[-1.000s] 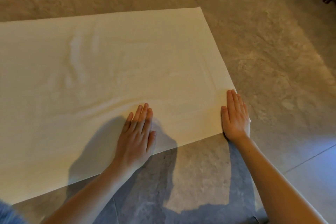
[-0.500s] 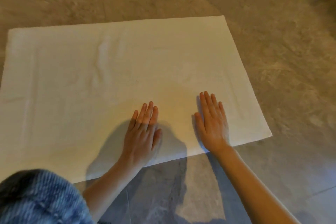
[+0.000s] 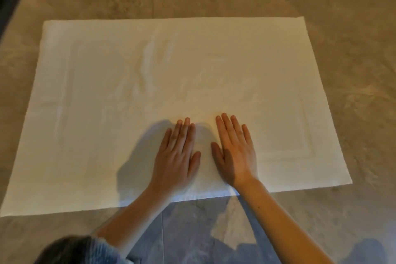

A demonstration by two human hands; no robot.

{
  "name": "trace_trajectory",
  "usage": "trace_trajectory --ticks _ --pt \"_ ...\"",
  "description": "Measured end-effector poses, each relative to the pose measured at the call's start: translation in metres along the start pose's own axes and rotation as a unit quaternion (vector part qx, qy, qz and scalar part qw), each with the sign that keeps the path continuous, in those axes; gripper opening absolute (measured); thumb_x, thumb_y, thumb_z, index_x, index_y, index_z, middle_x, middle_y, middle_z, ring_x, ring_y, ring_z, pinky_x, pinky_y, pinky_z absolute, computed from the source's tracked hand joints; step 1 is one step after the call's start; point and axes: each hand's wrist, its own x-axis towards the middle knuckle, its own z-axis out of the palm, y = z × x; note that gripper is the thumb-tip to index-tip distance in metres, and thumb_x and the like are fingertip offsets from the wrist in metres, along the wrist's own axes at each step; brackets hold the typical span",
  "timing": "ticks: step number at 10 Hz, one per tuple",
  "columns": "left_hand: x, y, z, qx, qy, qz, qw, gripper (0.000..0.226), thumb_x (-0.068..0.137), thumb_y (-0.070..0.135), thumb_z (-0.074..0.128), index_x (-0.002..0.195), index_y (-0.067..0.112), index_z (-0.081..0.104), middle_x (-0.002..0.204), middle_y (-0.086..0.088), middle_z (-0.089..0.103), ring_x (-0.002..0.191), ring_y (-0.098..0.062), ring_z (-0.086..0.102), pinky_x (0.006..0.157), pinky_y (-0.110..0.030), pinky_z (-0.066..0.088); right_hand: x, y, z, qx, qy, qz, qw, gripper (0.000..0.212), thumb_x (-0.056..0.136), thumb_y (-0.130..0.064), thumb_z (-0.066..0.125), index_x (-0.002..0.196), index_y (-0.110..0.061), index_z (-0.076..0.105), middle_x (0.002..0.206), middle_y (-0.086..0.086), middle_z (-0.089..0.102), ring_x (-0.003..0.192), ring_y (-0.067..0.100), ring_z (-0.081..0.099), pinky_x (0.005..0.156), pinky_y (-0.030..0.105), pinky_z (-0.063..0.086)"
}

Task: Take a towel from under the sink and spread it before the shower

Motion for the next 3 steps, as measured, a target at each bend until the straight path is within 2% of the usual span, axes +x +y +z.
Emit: trace_trajectory --ticks 2,3 --pt "0.005 0.005 -0.015 0.002 -0.068 -0.031 0.997 0.063 0.098 0.038 0.026 0.150 0.002 0.025 0.157 -0.018 0.023 0.146 -0.031 0.020 0.119 -0.047 0.019 0.000 0.001 -0.009 0.025 -0.032 -0.002 0.999 0.062 0.102 -0.046 0.023 0.156 -0.020 0.011 0.163 0.000 0.012 0.151 0.019 0.003 0.122 0.039 0.005" --pt "0.014 0.007 -0.035 -0.019 -0.147 -0.040 0.988 0.064 0.097 0.035 0.033 0.151 0.004 0.020 0.159 -0.016 0.017 0.147 -0.031 0.017 0.119 -0.044 0.015 0.007 -0.004 -0.031 0.058 -0.096 0.003 0.994 0.058 0.103 -0.040 0.031 0.155 -0.018 0.017 0.162 0.003 0.015 0.150 0.022 0.008 0.122 0.040 0.008"
